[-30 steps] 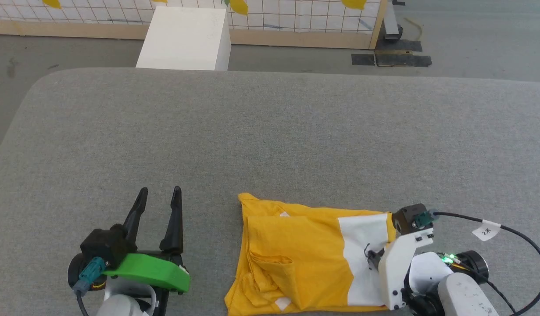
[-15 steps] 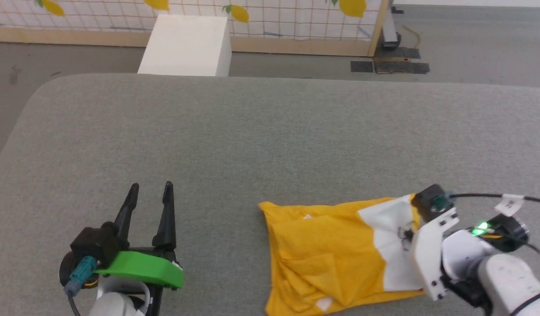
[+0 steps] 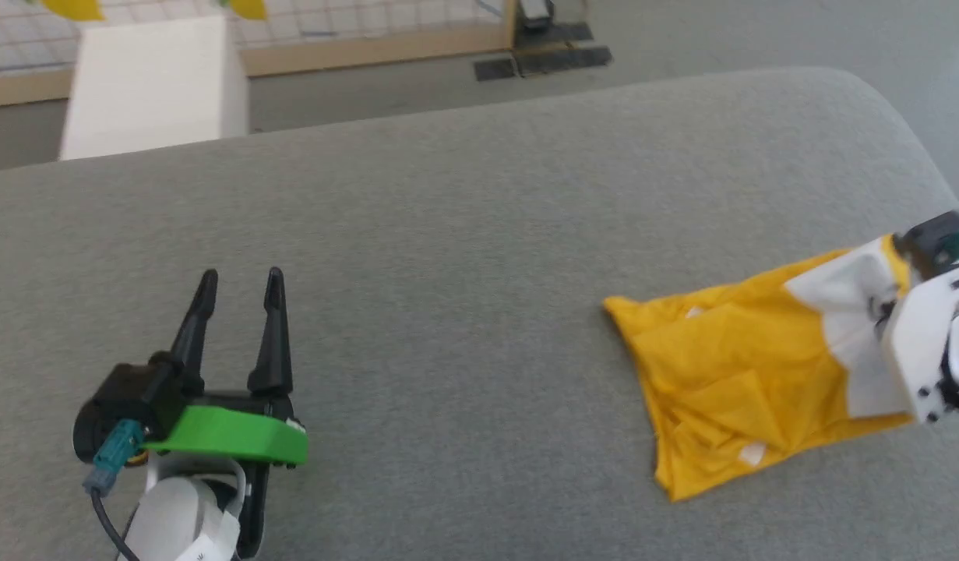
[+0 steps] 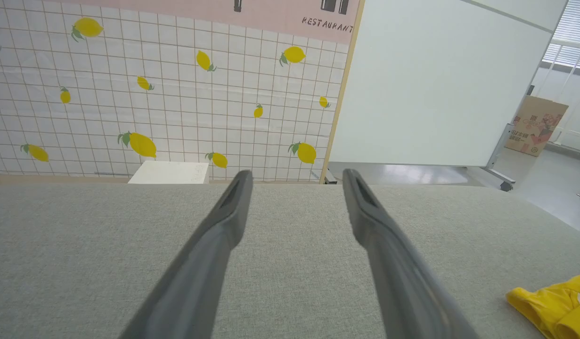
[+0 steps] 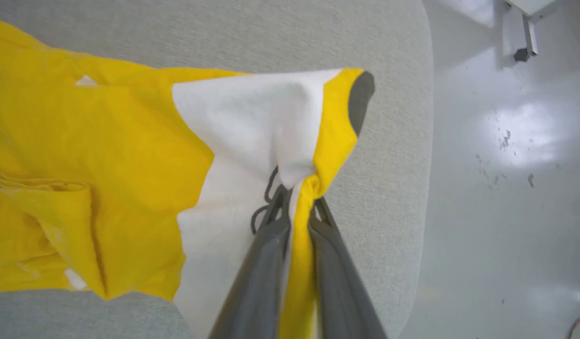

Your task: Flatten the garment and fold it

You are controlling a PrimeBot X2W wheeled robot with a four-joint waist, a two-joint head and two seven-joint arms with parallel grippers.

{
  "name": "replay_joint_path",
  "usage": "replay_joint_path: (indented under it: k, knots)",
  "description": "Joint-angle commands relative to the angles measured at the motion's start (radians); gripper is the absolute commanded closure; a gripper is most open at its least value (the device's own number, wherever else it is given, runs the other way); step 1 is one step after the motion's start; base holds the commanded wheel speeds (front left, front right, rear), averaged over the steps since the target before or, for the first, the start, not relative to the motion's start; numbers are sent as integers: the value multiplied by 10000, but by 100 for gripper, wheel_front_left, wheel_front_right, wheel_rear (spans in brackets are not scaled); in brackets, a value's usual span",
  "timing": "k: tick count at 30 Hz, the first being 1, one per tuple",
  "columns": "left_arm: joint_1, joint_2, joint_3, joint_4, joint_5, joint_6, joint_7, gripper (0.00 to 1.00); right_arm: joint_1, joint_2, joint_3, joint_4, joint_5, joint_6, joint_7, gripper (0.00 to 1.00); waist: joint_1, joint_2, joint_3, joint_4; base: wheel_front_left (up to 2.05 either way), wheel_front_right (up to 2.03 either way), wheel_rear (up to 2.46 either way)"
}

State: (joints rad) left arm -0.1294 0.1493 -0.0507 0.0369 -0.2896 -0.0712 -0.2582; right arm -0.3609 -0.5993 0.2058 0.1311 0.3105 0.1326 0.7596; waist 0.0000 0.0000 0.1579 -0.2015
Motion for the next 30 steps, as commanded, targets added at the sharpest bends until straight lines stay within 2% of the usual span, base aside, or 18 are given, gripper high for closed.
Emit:
replay_joint_path:
  k: [1,6,12,21,22,23,24,30]
  knots:
    - [-247,155,-19,-51,74,-54,-4,0,-286,6,-184,208,-97,-19,-140,100,0,0,1240,-1330,0,0,0]
    - [-724,561,10,-427,202,-82,290,0,-973,49,-1012,1114,-580,-19,-636,100,0,0,2140,-1706,0,0,0]
    - [-1027,1062,162,-1279,342,-19,839,0,-1775,312,-2268,2246,-1245,-19,-1309,100,0,0,3173,-1763,0,0,0]
    - [-1077,1673,569,-2412,391,153,1560,0,-2830,1242,-4291,3407,-2741,-19,-2208,100,0,0,4119,-1669,0,0,0]
    - [-1060,1718,602,-2502,384,170,1626,0,-2972,1293,-4426,3479,-2925,-19,-2487,96,0,0,4176,-1664,0,0,0]
    - [-1051,1745,621,-2565,370,175,1668,0,-3064,1325,-4542,3568,-3096,-19,-2667,77,0,0,4212,-1656,0,0,0]
    - [-1030,1770,656,-2622,351,193,1697,0,-3166,1420,-4691,3732,-3242,-19,-2767,0,0,0,4225,-1659,0,0,0]
    - [-884,1823,863,-2701,249,331,1677,0,-3593,1583,-4987,4165,-3767,-19,-3272,0,0,0,4046,-1711,0,0,0]
